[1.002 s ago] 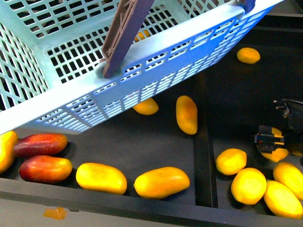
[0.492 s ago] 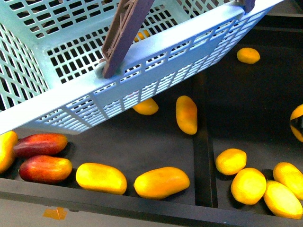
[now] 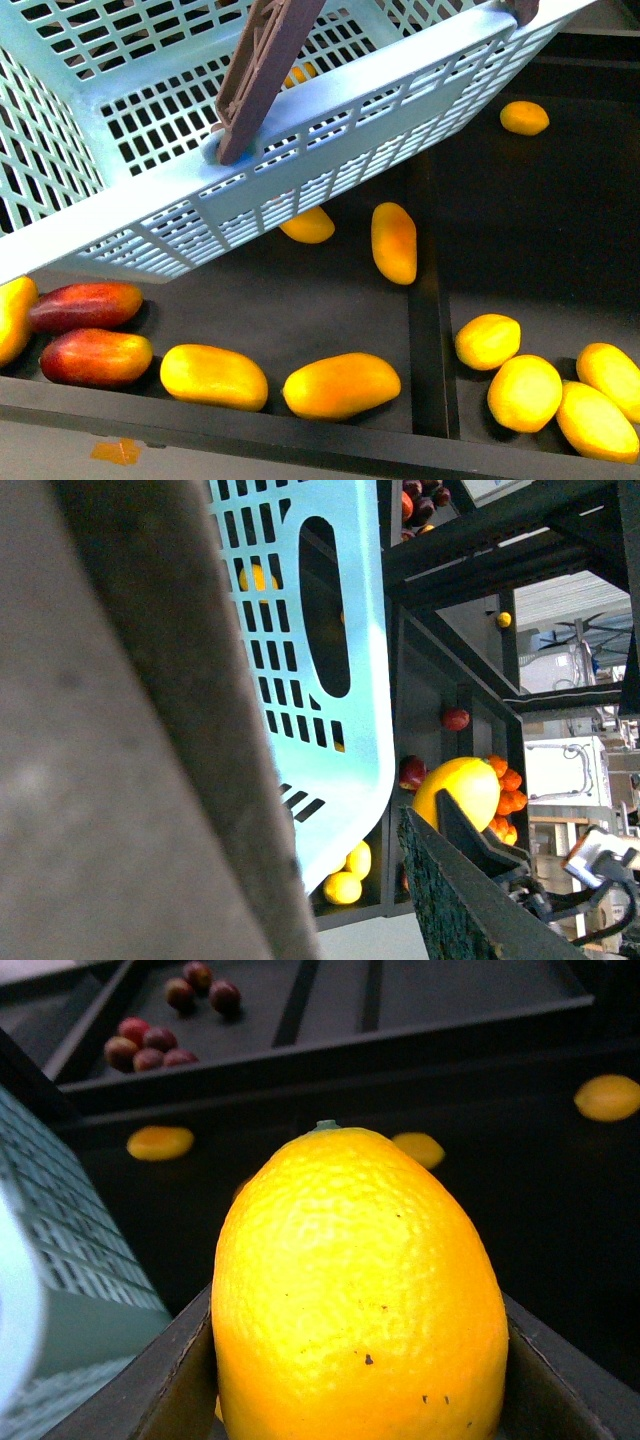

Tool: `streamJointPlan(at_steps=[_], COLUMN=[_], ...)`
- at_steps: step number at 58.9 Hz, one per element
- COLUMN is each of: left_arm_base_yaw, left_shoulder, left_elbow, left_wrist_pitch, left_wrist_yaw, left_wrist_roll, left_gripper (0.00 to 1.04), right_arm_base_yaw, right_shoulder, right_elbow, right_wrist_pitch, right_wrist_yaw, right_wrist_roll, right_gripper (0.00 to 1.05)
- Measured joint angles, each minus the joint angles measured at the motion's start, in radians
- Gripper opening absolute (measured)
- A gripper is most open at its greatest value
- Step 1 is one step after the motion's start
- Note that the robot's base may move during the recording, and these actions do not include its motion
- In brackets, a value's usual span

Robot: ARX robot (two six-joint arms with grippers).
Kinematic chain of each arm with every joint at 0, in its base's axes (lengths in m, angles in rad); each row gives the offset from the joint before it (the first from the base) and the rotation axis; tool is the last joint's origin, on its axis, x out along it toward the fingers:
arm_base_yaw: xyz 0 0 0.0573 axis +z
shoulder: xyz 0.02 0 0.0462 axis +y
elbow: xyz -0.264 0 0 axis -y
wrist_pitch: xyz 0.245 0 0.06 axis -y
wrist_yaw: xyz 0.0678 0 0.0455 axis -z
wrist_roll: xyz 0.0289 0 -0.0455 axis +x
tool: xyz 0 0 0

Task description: Pick lemon and mango into basket

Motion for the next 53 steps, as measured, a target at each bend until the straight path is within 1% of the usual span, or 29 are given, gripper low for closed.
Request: streamJointPlan(at_steps=[8, 10, 13, 19, 28, 39, 53], left_arm_base_yaw=[0.0, 0.0, 0.0, 0.0, 0.0, 0.0, 0.0], left_shoulder=[0.0, 0.0, 0.0, 0.0, 0.0, 0.0, 0.0], left_elbow=[0.0, 0.0, 0.0, 0.0, 0.0, 0.0, 0.0], left_wrist_pitch=[0.0, 0.0, 0.0, 0.0, 0.0, 0.0, 0.0], left_wrist_yaw=[0.0, 0.0, 0.0, 0.0, 0.0, 0.0, 0.0], left_wrist_roll=[0.0, 0.0, 0.0, 0.0, 0.0, 0.0, 0.0], left_gripper=[0.29, 0.29, 0.29, 0.29, 0.29, 0.29, 0.29], right_arm_base_yaw=[0.101, 0.145, 0.187, 0.262, 0.351, 0.407, 0.439], right_shoulder=[-0.008, -0.003, 0.008, 0.036, 0.085, 0.136, 0.172], right_elbow=[0.061, 0.083, 0.105, 0.147, 0.212, 0.244, 0.249], right_wrist_pitch=[-0.001, -0.002, -0.001, -0.001, -0.001, 0.006, 0.008], right_wrist_yaw=[0.061, 0.085, 0.111, 0.15, 0.191, 0.216, 0.243], right_wrist_roll=[0.063, 0.078, 0.086, 0.097, 0.108, 0.115, 0.137], right_gripper=[0.63, 0.63, 0.63, 0.63, 0.63, 0.63, 0.63])
